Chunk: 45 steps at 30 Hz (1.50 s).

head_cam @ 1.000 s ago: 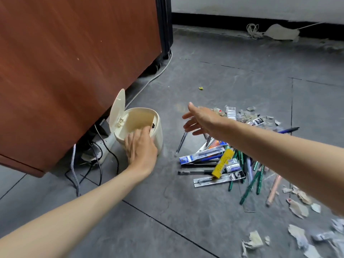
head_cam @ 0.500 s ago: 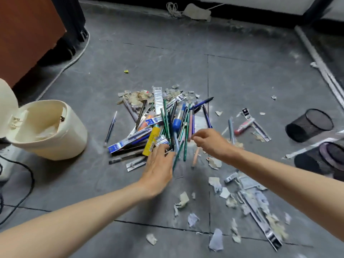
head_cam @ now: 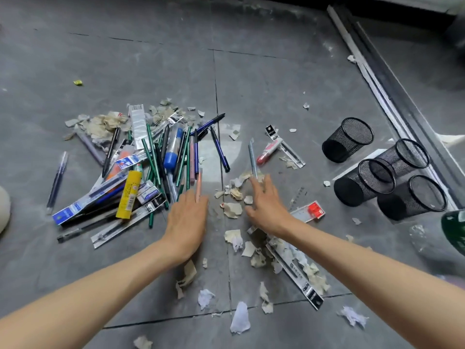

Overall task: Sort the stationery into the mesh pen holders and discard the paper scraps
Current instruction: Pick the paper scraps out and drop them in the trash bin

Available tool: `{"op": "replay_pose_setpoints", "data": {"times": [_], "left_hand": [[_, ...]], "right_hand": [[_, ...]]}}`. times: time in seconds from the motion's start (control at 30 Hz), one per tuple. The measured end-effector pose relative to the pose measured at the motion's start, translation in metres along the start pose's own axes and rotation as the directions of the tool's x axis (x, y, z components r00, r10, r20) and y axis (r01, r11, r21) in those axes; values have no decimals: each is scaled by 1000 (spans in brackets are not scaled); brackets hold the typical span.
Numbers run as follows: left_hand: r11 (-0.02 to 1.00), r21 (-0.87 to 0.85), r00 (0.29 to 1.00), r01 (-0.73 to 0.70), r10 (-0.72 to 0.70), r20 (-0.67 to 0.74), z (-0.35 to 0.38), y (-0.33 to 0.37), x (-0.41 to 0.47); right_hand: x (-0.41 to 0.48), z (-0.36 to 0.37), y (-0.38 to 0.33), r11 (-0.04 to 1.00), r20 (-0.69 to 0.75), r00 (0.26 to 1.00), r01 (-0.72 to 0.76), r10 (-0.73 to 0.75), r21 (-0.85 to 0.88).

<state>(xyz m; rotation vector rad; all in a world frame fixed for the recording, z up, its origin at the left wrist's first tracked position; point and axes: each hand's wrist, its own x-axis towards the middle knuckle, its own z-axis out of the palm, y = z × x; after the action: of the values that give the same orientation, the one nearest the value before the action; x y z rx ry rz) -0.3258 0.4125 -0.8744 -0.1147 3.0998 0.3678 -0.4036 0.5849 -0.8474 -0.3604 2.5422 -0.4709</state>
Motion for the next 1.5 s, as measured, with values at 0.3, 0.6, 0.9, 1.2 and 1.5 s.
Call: {"op": "replay_pose_setpoints", "data": {"times": [0.3,0.6,0.9,1.2,1.5], "left_hand": [[949,-171,954,-266,284,91,34,9,2],[928,-288,971,-238,219,-96,30,24,33],[974,-216,997,72,-69,21,22,10,67],[971,-230,997,71,-67,24,25,8,84],[934,-353,994,-49,13,-105,27,20,71]], "right_hand": [[27,18,8,998,-101,994,-38,42,48],[8,20,21,983,-234,960,124,-153,-135],[25,2,12,993,-288,952,79,-102,-89],[41,0,1,996,-279,958,-48,67,73],[43,-17,13,942,-331,903,-184,275,280]]}}
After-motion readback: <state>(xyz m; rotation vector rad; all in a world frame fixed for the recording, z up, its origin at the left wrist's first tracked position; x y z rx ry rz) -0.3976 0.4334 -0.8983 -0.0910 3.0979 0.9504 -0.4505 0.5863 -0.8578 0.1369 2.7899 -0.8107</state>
